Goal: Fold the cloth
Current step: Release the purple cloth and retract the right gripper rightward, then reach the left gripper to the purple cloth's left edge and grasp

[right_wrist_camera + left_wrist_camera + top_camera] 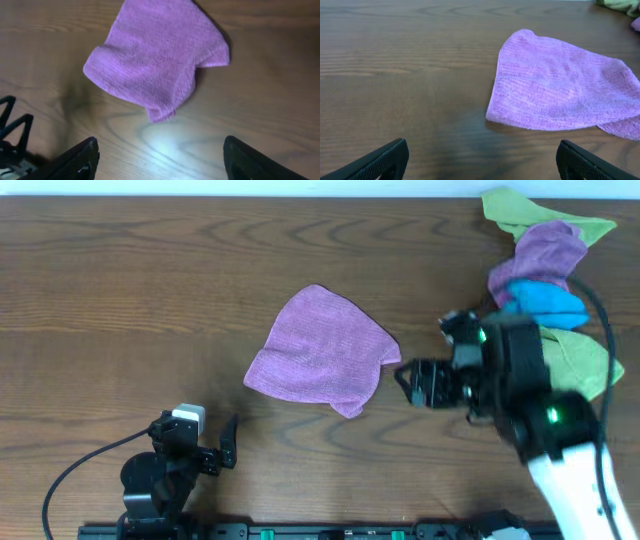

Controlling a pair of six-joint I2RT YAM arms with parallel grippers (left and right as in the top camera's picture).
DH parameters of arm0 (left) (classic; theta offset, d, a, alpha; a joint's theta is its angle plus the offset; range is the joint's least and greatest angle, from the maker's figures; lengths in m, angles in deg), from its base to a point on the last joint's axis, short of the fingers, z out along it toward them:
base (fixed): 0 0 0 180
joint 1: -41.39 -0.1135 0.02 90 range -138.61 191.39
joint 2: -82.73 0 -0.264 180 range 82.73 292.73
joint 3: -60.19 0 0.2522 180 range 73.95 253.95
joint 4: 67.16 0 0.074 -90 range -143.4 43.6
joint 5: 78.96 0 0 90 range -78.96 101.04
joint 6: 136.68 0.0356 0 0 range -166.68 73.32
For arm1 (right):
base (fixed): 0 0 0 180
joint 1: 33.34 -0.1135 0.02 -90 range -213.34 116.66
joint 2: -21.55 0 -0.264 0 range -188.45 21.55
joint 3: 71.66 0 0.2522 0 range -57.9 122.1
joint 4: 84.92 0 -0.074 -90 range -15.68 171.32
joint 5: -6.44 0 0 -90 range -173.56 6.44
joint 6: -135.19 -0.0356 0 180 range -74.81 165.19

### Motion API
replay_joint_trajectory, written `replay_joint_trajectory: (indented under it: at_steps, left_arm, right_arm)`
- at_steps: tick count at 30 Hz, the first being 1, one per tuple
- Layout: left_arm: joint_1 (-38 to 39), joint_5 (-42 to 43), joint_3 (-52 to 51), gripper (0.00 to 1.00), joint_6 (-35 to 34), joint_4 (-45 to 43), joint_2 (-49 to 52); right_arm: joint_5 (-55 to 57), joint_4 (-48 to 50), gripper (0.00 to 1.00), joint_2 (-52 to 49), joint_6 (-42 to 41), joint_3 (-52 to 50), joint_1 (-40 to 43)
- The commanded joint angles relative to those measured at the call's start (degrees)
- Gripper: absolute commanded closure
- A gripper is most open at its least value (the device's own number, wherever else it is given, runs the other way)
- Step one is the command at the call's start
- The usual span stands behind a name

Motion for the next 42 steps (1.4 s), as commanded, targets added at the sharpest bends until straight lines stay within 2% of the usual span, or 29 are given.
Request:
replay_joint_trajectory:
  at_steps: [1, 6, 9, 12, 17, 21, 23, 28, 30, 32, 36, 42]
  left_arm:
    - [0.28, -0.02, -1.07, 0.04, -0.46, 0.02, -0.33]
    - [0.28, 1.53, -1.07, 0.05, -1.95, -1.27, -0.33]
    - [0.28, 14.47, -1.09, 0.05, -12.37, -0.79, -0.33]
    - [0.28, 29.42, -1.09, 0.05, -27.61, -0.81, -0.33]
    - [0.28, 30.47, -1.11, 0.05, -32.48, -0.9, -0.33]
    - [0.28, 30.49, -1.14, 0.05, -40.76, -0.63, -0.33]
    - [0.28, 29.53, -1.11, 0.05, -42.77, -1.2, -0.33]
    - [0.2, 23.91, -1.14, 0.04, -42.36, -5.07, -0.22]
    - [0.2, 19.34, -1.11, 0.04, -42.36, -6.67, 1.36]
    - [0.2, 18.36, -1.14, 0.04, -41.44, -10.19, 4.35]
    - [0.2, 18.25, -0.98, 0.04, -38.51, -21.53, 17.88]
    - [0.2, 17.79, 5.16, 0.04, -29.46, -29.83, 41.92]
  right_arm:
    - [0.15, -0.15, 0.17, 5.31, -1.97, -7.56, 0.15]
    - [-6.82, -2.14, 0.14, 11.1, -1.95, -12.63, 0.15]
    - [-7.45, -4.81, 0.14, 12.44, -1.88, -12.66, 0.15]
    - [-8.57, -5.7, 0.15, 13.53, -1.88, -12.66, 0.15]
    - [-11.91, -5.75, 0.15, 15.1, -1.92, -12.66, 0.15]
    - [-11.93, -6.23, 0.15, 15.37, -1.95, -12.66, 0.15]
    - [-11.96, -6.6, 0.15, 15.37, -1.95, -12.66, 0.15]
    - [-11.91, -7.23, 0.14, 15.37, -1.92, -12.66, 0.15]
    - [-11.89, -6.78, 0.13, 15.37, -1.92, -12.66, 0.15]
    - [-11.89, -6.1, 0.13, 15.37, -1.9, -12.66, 0.15]
    - [-11.89, -4.44, 0.12, 15.37, -1.9, -12.66, 0.15]
    - [-11.85, -3.56, 0.11, 15.37, -0.81, -12.66, 0.15]
